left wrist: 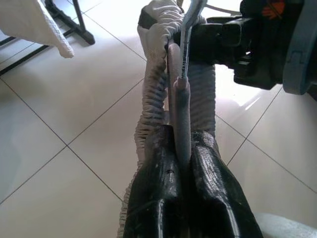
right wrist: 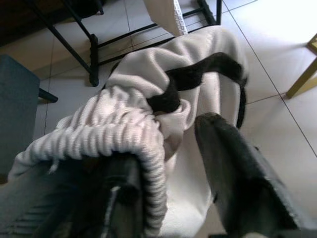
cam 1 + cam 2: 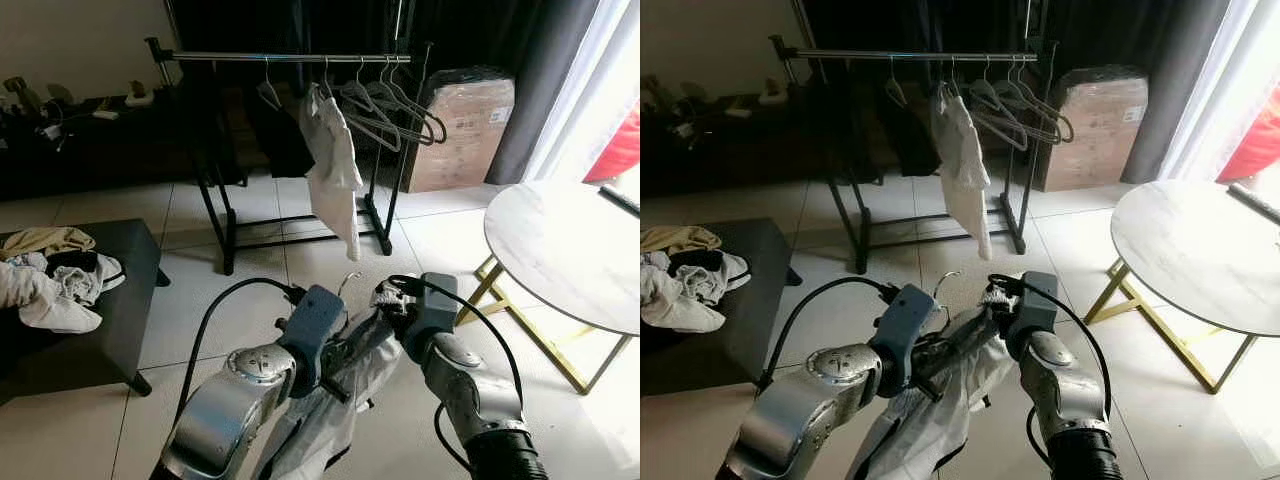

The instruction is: Hang hanger

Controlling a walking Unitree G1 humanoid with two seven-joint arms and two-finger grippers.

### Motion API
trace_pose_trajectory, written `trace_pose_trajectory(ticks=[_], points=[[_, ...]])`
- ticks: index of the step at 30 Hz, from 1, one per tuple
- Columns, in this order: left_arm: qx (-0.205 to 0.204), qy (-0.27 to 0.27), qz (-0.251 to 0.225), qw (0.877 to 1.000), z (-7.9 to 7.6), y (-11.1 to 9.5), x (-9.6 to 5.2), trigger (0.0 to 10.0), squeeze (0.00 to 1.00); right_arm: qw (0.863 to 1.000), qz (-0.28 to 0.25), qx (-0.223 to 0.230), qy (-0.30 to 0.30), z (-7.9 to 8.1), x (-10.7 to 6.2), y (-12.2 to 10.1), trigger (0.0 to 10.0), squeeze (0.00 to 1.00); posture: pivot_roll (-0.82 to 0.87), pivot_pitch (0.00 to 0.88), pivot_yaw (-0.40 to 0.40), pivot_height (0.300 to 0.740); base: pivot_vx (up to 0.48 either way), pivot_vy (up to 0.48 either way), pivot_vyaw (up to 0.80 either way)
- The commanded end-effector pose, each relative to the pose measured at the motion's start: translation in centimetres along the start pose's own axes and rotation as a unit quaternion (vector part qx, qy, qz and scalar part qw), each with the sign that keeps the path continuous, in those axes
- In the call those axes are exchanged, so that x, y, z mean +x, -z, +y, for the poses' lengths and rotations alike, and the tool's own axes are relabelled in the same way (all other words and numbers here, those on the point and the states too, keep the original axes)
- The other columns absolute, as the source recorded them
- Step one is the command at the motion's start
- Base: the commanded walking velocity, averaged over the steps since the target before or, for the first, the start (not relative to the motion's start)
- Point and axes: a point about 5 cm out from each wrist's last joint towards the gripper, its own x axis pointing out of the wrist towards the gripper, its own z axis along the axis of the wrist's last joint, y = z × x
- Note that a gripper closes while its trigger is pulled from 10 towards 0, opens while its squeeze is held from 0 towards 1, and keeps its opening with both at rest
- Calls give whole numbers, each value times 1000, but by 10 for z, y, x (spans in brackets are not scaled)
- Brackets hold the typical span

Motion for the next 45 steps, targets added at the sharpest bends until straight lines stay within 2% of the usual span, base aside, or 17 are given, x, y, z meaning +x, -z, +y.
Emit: trace_pose_trajectory(ticks=[1,7,16,33,38,42,45], points=[[-7,11,-2,1000,1,2,-1,10000,0,1000,-12,2,1,-1,0,-6,0,0,-40,114,-12,740,0,0,0],[-10,9,-8,1000,5,1,-1,10000,0,1000,-8,7,-2,-2,-2,-3,0,0,-43,103,-10,740,0,0,0],[-8,23,-8,1000,0,4,0,10000,0,1000,-3,15,-13,-1,-4,2,0,0,-40,87,-9,740,0,0,0],[22,67,-6,998,-2,5,-2,10000,0,1000,1,14,-19,3,-2,6,0,0,-44,38,11,740,0,0,0],[71,98,-13,993,2,8,-8,10000,0,1000,7,13,6,-5,-2,8,0,0,-45,35,16,740,0,0,0],[64,57,-4,996,18,10,-7,10000,0,999,0,20,32,-14,-3,6,0,0,-46,41,19,740,0,0,0],[55,53,-9,997,19,10,-6,10000,0,998,-6,30,53,-20,-3,4,0,0,-47,43,19,740,0,0,0]])
